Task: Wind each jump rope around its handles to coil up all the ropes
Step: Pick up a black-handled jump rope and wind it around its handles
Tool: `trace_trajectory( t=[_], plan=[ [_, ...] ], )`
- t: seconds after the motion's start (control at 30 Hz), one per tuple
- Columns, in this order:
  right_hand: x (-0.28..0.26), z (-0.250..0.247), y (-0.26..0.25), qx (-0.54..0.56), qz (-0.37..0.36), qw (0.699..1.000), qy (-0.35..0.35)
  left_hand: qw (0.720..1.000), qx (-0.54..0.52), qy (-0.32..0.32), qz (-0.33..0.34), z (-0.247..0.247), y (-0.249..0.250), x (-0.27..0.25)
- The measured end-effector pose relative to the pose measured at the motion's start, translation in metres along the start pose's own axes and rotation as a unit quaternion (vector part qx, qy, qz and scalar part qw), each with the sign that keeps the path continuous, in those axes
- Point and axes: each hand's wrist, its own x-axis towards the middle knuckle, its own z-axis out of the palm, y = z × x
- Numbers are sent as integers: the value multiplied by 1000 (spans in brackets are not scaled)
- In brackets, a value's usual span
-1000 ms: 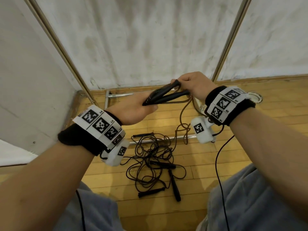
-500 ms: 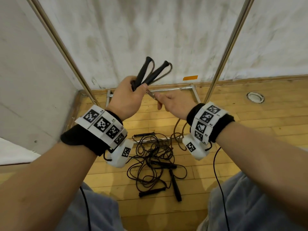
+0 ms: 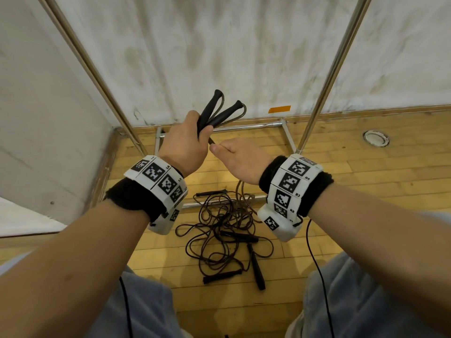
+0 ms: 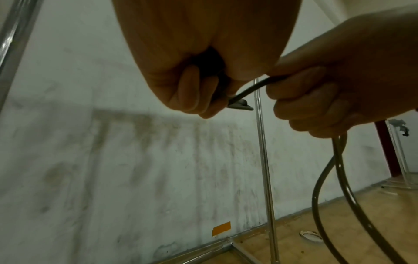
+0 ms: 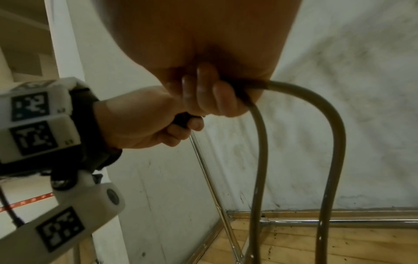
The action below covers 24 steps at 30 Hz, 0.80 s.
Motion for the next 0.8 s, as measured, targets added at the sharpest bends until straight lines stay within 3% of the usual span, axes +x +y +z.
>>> trace_trajectory(
  t=[0.23, 0.57, 0.8],
  plan=[
    [-2, 4, -6, 15, 1, 1000, 0, 998, -30, -18, -52, 8, -3, 4],
    [-5, -11, 4, 96, 19, 995, 14, 999, 0, -25, -41, 10, -12, 3],
    [-4, -11, 7, 123, 23, 992, 28, 987, 14, -154, -48, 15, -9, -10]
  ],
)
